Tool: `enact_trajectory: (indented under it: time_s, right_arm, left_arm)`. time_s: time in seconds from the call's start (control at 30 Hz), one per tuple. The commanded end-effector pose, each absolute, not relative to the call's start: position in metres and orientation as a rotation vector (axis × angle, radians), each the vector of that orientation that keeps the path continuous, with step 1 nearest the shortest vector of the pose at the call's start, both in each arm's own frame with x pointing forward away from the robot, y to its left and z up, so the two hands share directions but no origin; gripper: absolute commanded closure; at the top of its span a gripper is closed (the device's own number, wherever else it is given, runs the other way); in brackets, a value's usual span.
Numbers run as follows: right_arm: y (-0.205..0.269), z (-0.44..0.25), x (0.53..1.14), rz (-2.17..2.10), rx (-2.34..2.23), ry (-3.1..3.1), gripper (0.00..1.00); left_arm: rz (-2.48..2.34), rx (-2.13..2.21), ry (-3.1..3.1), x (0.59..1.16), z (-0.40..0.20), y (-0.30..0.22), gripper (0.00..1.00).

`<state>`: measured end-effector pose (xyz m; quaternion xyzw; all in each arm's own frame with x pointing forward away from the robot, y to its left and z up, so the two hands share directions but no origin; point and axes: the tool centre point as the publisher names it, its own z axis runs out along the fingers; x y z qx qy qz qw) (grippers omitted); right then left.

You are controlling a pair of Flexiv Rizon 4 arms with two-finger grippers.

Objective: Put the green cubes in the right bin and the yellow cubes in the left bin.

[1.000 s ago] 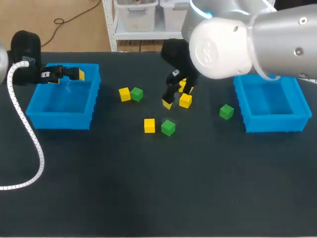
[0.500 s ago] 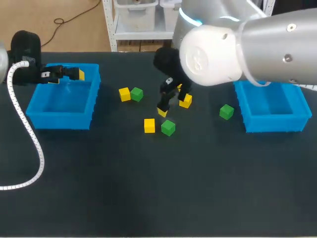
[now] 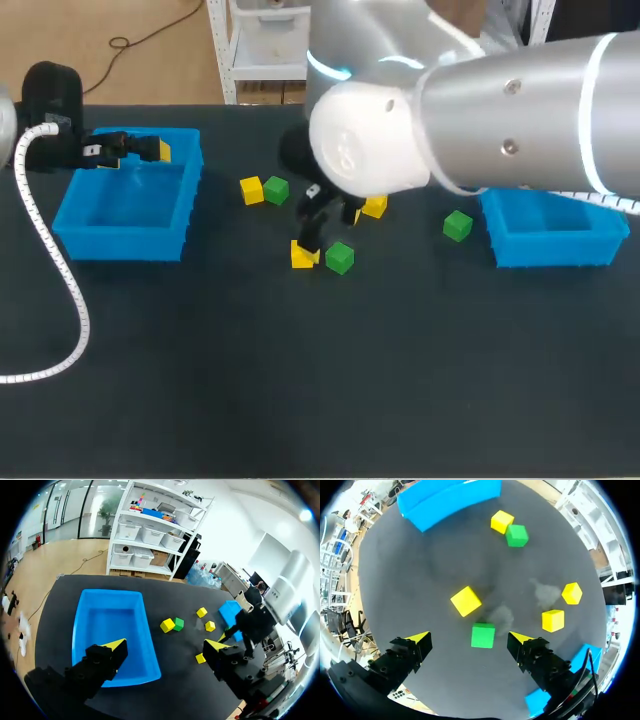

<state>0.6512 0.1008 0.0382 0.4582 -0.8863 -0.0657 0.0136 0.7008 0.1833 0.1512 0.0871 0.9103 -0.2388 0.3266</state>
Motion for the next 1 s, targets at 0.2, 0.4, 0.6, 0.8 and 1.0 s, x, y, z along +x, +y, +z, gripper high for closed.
enact_trajectory:
  time_s: [0.2,0.4,0.6,0.8,1.0]
  right_arm:
    - [0.095,0.019,0.64,-0.159,1.401,-2.767,0.0]
    - [0.087,0.013,0.644,-0.129,1.379,-2.782,0.0]
    - [0.085,0.013,0.654,-0.117,1.366,-2.802,0.0]
    - [0.088,0.005,0.66,-0.094,1.366,-2.794,0.0]
    - [0.092,-0.007,0.662,-0.1,1.361,-2.782,0.0]
  left_arm:
    - [-0.634,0.231,2.376,0.7,0.15,0.185,0.0]
    - [-0.634,0.231,2.376,0.7,0.15,0.185,0.0]
    - [-0.634,0.231,2.376,0.7,0.15,0.185,0.0]
    - [-0.634,0.231,2.376,0.7,0.15,0.185,0.0]
    - [-0.634,0.231,2.376,0.7,0.15,0.185,0.0]
